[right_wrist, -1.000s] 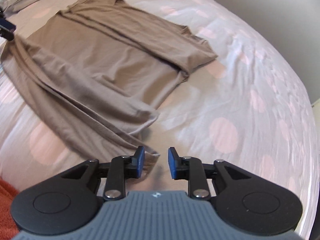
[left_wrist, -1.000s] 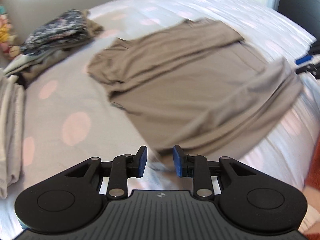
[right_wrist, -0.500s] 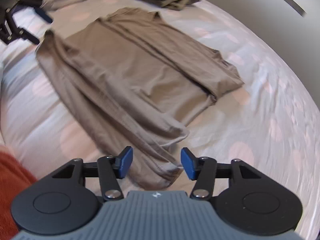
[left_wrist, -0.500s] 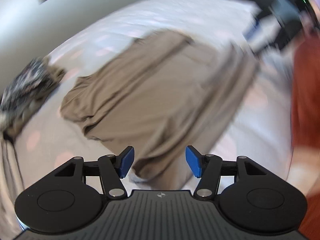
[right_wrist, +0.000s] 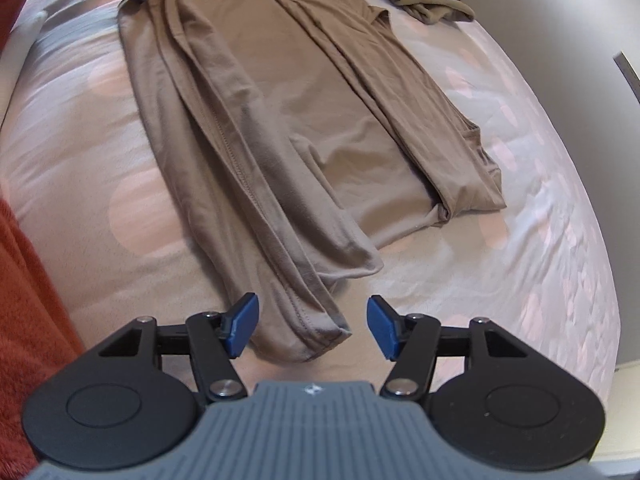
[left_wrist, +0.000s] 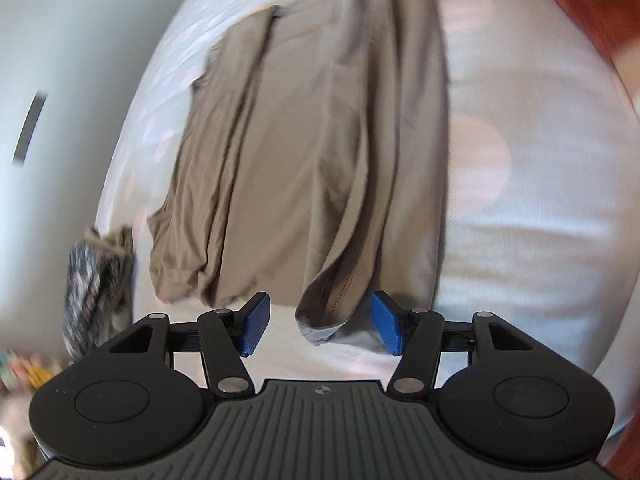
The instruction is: Fold clothes
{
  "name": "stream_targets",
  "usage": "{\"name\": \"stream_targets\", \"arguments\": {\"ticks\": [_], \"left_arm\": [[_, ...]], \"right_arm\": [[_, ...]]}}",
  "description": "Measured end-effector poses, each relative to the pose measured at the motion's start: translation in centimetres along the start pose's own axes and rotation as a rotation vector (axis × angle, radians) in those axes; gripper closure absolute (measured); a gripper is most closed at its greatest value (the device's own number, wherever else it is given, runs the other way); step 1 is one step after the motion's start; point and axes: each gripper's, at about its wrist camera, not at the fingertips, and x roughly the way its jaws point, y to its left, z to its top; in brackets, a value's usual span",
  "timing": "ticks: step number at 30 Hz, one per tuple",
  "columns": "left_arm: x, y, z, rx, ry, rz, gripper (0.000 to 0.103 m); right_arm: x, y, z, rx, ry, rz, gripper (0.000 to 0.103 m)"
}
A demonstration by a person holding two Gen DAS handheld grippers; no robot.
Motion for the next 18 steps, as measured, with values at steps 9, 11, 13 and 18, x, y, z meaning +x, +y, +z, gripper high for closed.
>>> {"name": "stream_targets", "arguments": {"ticks": [9, 11, 13, 18], "left_arm": [[0.4, -0.5, 0.0, 0.135, 0.017, -0.013, 0.086], [0.4, -0.4, -0.1, 0.140, 0.019, -0.016, 0.090], [0.3, 0.0, -0.1, 0.111, 0.013, -0.030, 0.094], [0.3, 1.3, 0.1, -0.019, 0.018, -0.058, 0.096]], "right_arm": [[0.2, -0.2, -0.2, -0.062, -0.004, 0.011, 0.040], [0.1, -0.2, -0.3, -0.065, -0.016, 0.017, 0.040], [-0.1, 0.0, -0.3, -0.076, -0.029, 0.025, 0.040], [0.1, 0.3, -0.4, -0.113, -0.026, 0.025, 0.045]]}}
